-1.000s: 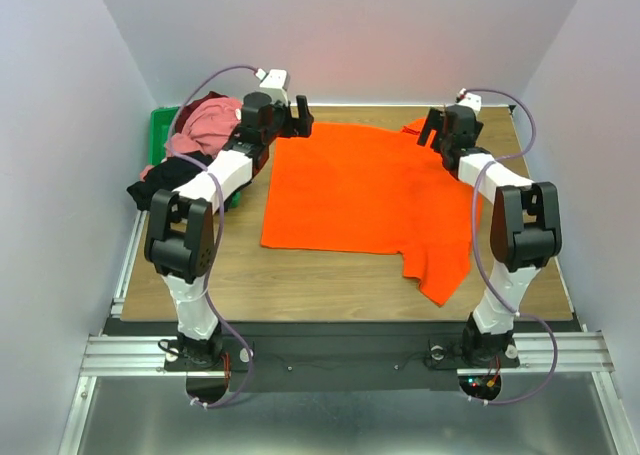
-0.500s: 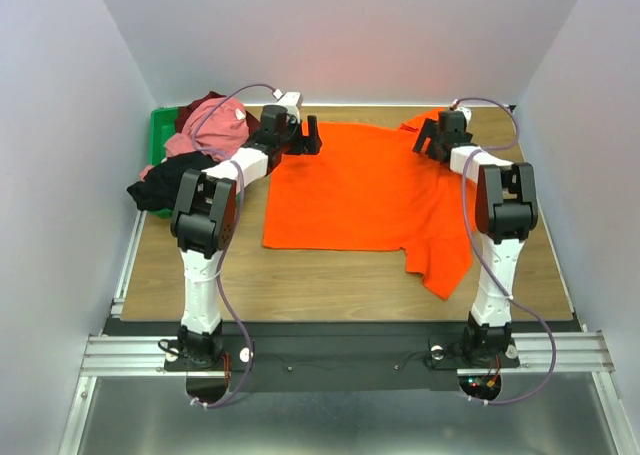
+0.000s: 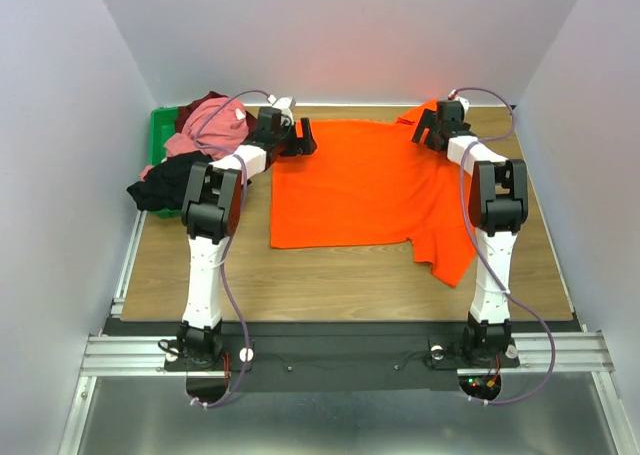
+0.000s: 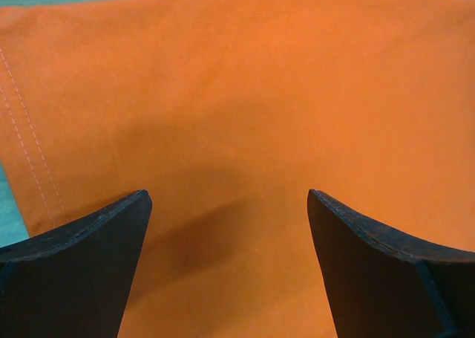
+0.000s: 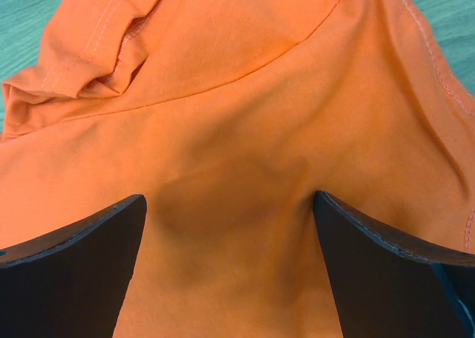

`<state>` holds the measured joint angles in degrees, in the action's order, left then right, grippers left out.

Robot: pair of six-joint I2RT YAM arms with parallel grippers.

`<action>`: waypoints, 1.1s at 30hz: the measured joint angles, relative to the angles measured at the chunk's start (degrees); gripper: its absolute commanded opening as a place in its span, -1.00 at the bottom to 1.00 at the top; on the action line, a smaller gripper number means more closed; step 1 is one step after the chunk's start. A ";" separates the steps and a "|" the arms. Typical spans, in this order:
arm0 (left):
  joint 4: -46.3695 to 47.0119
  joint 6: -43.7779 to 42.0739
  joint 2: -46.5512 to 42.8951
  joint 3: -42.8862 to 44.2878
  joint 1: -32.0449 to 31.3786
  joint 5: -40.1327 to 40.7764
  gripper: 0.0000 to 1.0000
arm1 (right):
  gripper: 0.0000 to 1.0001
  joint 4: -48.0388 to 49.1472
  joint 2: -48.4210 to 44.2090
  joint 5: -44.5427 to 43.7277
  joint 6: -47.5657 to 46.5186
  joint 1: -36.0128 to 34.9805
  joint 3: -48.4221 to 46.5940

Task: Fold and stack the t-shirts
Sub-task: Flatten the tshirt out

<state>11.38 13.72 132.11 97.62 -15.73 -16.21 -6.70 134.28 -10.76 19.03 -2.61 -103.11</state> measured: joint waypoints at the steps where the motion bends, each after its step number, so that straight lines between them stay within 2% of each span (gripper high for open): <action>1: -0.13 0.15 0.98 0.81 0.11 -0.20 0.96 | 1.00 -0.17 0.04 0.20 0.00 0.00 -0.17; 17: -4.13 0.59 8.85 13.79 3.37 -1.33 0.94 | 1.00 -0.79 0.59 5.01 -1.01 0.02 -1.57; 21: -3.91 -1.05 8.70 13.60 3.19 -0.76 0.93 | 1.00 -0.70 0.74 6.03 -1.51 0.02 -1.86; 23: -2.10 -2.43 6.64 9.46 2.45 1.64 0.93 | 1.00 0.33 -1.20 6.75 -1.70 0.02 1.18; 26: 0.87 -4.33 -2.60 -3.89 -0.44 7.26 0.95 | 1.00 1.68 -6.27 7.72 -1.68 0.00 8.26; 30: 4.04 -4.52 -23.41 -24.22 -6.93 19.96 0.97 | 1.00 3.87 -18.27 8.63 -0.94 -0.02 20.39; 33: 8.66 -2.54 -35.82 -33.44 -10.99 27.10 0.97 | 1.00 6.99 -27.80 9.25 0.48 -0.15 26.95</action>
<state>20.03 11.18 96.29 64.18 -26.72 10.90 0.30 106.48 -1.52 19.51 -2.76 -76.16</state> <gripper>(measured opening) 0.986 0.998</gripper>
